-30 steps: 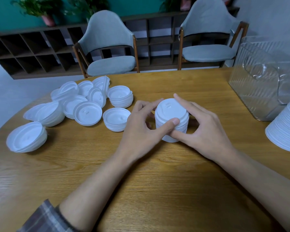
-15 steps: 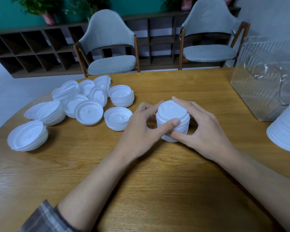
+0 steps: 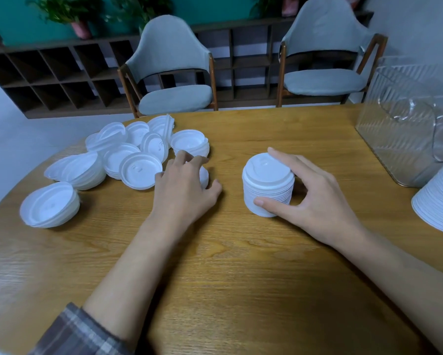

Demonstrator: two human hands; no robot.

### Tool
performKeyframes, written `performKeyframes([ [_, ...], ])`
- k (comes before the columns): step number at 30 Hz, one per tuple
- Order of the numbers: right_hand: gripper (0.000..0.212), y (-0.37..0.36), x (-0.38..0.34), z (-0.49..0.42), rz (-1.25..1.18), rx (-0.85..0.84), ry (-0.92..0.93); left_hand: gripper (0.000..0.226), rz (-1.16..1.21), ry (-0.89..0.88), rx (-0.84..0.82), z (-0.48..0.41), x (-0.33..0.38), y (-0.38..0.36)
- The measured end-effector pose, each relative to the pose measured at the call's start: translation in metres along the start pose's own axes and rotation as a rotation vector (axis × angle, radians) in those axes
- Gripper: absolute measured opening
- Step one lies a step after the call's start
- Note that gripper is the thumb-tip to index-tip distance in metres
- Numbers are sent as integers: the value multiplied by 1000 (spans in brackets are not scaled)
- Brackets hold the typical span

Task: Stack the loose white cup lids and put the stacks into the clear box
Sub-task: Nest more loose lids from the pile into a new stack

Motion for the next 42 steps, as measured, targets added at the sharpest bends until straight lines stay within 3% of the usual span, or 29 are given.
performKeyframes([
  [7, 88, 0, 0, 0, 18, -5, -3, 49, 174, -100, -39, 10, 23, -5],
  [12, 88, 0, 0, 0, 11, -11, -2, 19, 141, -208, 18, 10, 30, -2],
  [22, 87, 1, -2, -1, 7, -8, 2, 2, 238, -215, 71, 9, 30, 7],
  [27, 87, 0, -2, 0, -5, -4, -6, 10, 504, -133, 88, 8, 26, 20],
  [32, 83, 1, -5, -1, -12, 2, -2, 23, 968, 5, -8, 10, 23, 24],
  [37, 82, -1, -4, -1, -15, 1, -17, 40, 1276, 129, -96, 10, 19, 15],
  [40, 87, -1, -1, -1, -5, -4, -31, 49, 1328, 149, -238, 12, 27, 3],
  [42, 91, -2, -1, -1, -6, -6, -33, 49, 1232, 105, -269, 14, 33, 1],
])
Point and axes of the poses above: each hand's wrist, its own z-axis away from the middle knuckle, its own y-axis out of the back of the hand, x = y × z, the point moved 10 cm from there along -z, towards the middle knuckle, and after that the axes turned 8 degrees about y, right-handed, at the moved point
